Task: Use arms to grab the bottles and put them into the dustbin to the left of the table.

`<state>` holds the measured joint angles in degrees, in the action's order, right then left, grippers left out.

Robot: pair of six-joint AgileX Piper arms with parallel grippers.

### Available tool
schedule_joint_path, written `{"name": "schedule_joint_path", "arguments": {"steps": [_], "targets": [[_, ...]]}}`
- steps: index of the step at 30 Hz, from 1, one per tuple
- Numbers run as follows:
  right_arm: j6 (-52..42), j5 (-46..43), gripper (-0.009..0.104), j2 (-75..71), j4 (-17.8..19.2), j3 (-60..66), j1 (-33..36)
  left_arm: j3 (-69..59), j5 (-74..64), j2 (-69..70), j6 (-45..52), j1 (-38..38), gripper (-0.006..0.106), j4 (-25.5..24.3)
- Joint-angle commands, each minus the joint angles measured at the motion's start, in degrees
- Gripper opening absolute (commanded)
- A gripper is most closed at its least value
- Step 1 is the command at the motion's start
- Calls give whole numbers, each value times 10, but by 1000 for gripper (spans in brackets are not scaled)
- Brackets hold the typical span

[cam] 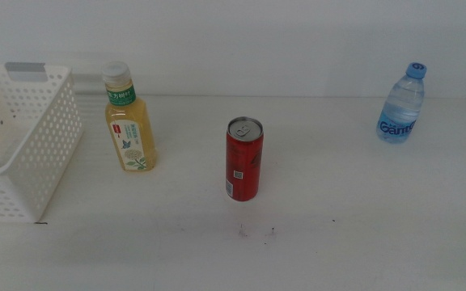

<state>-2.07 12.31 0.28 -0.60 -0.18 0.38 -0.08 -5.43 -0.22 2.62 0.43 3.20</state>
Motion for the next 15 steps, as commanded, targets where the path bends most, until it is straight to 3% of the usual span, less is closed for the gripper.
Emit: {"name": "schedule_joint_path", "arguments": {"steps": [1,6,10,15], "targets": [[-3,-7,72,-3,6,2,-4,1,24,2,-6,6,78,2],[-3,-7,72,-3,6,2,-4,1,187,-117,-6,68,78,2],[-3,-7,72,-3,6,2,-4,1,356,-293,-6,172,78,9],[-3,-7,72,-3,6,2,-4,1,559,-524,-6,323,79,71]]}}
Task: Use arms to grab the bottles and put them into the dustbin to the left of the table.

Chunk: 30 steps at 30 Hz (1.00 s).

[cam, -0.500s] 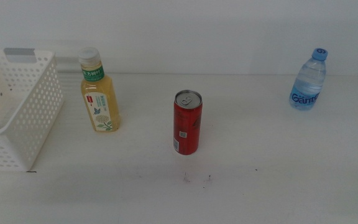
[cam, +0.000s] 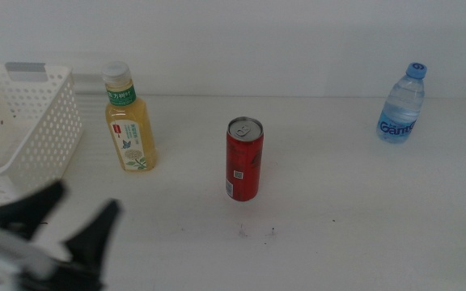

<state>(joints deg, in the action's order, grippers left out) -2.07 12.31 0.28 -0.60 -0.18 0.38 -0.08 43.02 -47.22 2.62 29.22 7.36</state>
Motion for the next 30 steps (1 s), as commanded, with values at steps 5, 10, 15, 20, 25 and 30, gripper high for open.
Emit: {"name": "schedule_joint_path", "arguments": {"steps": [5,10,15,20,25,30], "targets": [[-3,-7,72,-3,6,2,-4,1,248,-238,-6,150,79,97],[-3,-7,72,-3,6,2,-4,1,269,-339,-43,181,79,98],[-3,-7,72,-3,6,2,-4,1,269,-353,-51,181,79,70],[-3,-7,72,-3,6,2,-4,1,269,-353,-51,181,79,66],[-3,-7,72,-3,6,2,-4,1,269,-353,-51,181,79,56],[-3,-7,72,-3,6,2,-4,1,269,-353,-51,181,79,51]]}}
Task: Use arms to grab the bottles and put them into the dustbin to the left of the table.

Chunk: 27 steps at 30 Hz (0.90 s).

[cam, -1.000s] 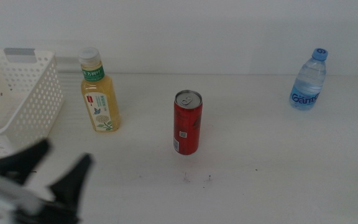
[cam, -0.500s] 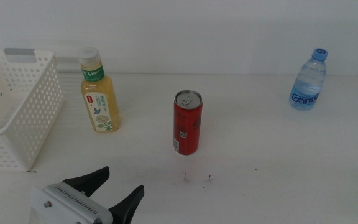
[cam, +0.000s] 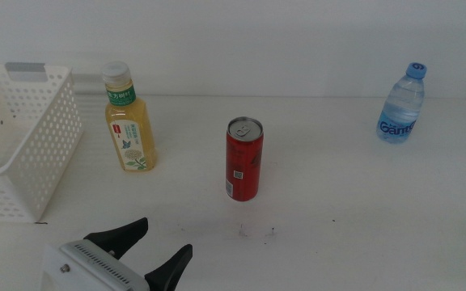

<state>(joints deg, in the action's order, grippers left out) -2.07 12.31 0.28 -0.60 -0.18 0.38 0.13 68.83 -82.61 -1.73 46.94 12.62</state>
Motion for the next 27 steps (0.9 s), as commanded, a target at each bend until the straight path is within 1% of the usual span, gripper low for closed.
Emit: {"name": "schedule_joint_path", "arguments": {"steps": [1,4,7,9,11,16,19,22,27], "targets": [[-3,-7,72,-3,6,2,-4,-1,11,1,-11,4,79,-1],[-3,-7,72,-3,6,2,-4,14,11,-2,-12,4,81,-12],[-3,-7,72,-3,6,2,-4,43,3,-26,-3,-6,86,-16],[-3,-7,72,-3,6,2,-4,64,3,-47,-6,-26,90,-36],[-3,-7,72,-3,6,2,-4,83,3,-72,-24,-54,91,-75],[-3,-7,72,-3,6,2,-4,137,3,-136,-56,-137,91,-200],[-3,-7,72,-3,6,2,-4,175,3,-167,-70,-166,91,-253],[-3,-7,72,-3,6,2,-4,225,-3,-204,-85,-178,91,-277],[-3,-7,72,-3,6,2,-4,294,-30,-266,-93,-178,91,-276]]}}
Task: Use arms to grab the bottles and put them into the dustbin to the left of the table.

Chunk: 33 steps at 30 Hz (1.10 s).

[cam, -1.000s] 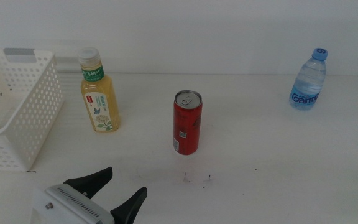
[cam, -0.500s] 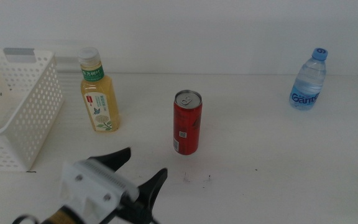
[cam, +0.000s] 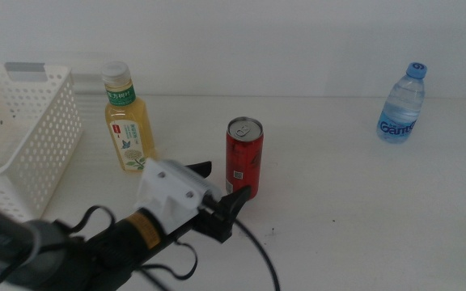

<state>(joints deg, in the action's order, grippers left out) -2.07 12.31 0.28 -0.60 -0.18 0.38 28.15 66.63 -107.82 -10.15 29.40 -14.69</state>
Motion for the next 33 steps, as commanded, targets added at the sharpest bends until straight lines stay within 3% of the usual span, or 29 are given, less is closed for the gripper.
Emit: {"name": "schedule_joint_path", "arguments": {"steps": [1,15,33], "targets": [[-3,-7,72,-3,6,2,-4,27,-16,-24,-9,-2,91,-3],[-3,-7,72,-3,6,2,-4,168,-67,-137,-19,-2,91,29],[-3,-7,72,-3,6,2,-4,240,-83,-182,-19,-2,91,14]]}}
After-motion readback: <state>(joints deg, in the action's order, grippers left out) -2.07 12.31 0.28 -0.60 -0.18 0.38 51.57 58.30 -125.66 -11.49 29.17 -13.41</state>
